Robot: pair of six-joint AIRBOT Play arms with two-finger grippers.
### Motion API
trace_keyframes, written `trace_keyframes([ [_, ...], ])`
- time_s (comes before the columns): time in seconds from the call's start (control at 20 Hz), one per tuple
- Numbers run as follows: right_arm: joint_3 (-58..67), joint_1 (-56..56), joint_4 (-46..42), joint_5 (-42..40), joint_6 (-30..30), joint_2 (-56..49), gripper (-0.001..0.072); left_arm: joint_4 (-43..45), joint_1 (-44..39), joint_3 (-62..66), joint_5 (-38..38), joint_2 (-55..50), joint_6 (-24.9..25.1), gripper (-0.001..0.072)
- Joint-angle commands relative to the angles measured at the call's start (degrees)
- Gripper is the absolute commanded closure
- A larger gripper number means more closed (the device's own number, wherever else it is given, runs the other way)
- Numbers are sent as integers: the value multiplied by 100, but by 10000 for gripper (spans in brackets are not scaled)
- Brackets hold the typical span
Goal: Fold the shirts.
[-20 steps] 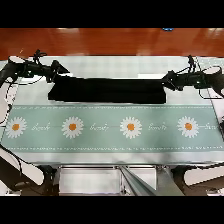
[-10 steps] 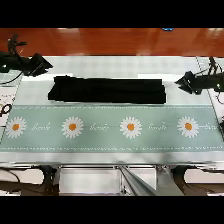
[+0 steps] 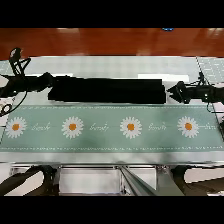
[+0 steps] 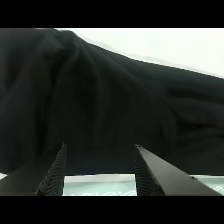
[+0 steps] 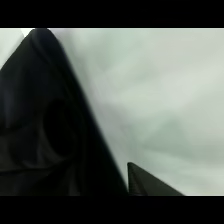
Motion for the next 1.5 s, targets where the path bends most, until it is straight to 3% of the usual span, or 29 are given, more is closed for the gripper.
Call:
trace_keyframes([
  [0.0,365,249,304,221,-33,-490,293,0,-118,-162,133,107,15,201],
  [0.2,909,719,280,308,223,-968,296,-24,-118,-162,131,96,-4,202],
  [0.25,1016,811,278,310,225,-1045,335,-24,-118,-162,133,92,-2,201],
  [0.3,1119,892,275,308,219,-1078,490,-24,-118,-162,131,87,-2,201],
  [0.35,1209,949,256,319,125,-1060,693,-24,-118,-162,131,87,0,202],
  [0.45,1392,984,149,463,26,-890,688,-26,-118,-162,101,87,-2,204],
  [0.5,1425,984,20,529,26,-717,688,-61,-120,-162,57,87,0,263],
  [0.55,1423,975,-166,603,31,-483,688,-160,-120,-162,-15,87,13,545],
  [0.6,1423,960,-507,728,76,-181,688,-339,-151,-162,-37,87,101,686],
  [0.8,1386,984,-1821,1373,601,1246,688,-885,-868,-66,136,55,772,691],
  [0.95,1209,984,-2124,1703,787,2422,688,-883,-1904,267,592,-297,721,691],
  [1.1,866,984,-2120,1917,953,3534,688,-879,-2887,1220,452,-1294,463,691],
  [1.45,525,984,-2094,2186,1270,4881,688,-817,-4605,4524,-1722,-4306,-393,691],
])
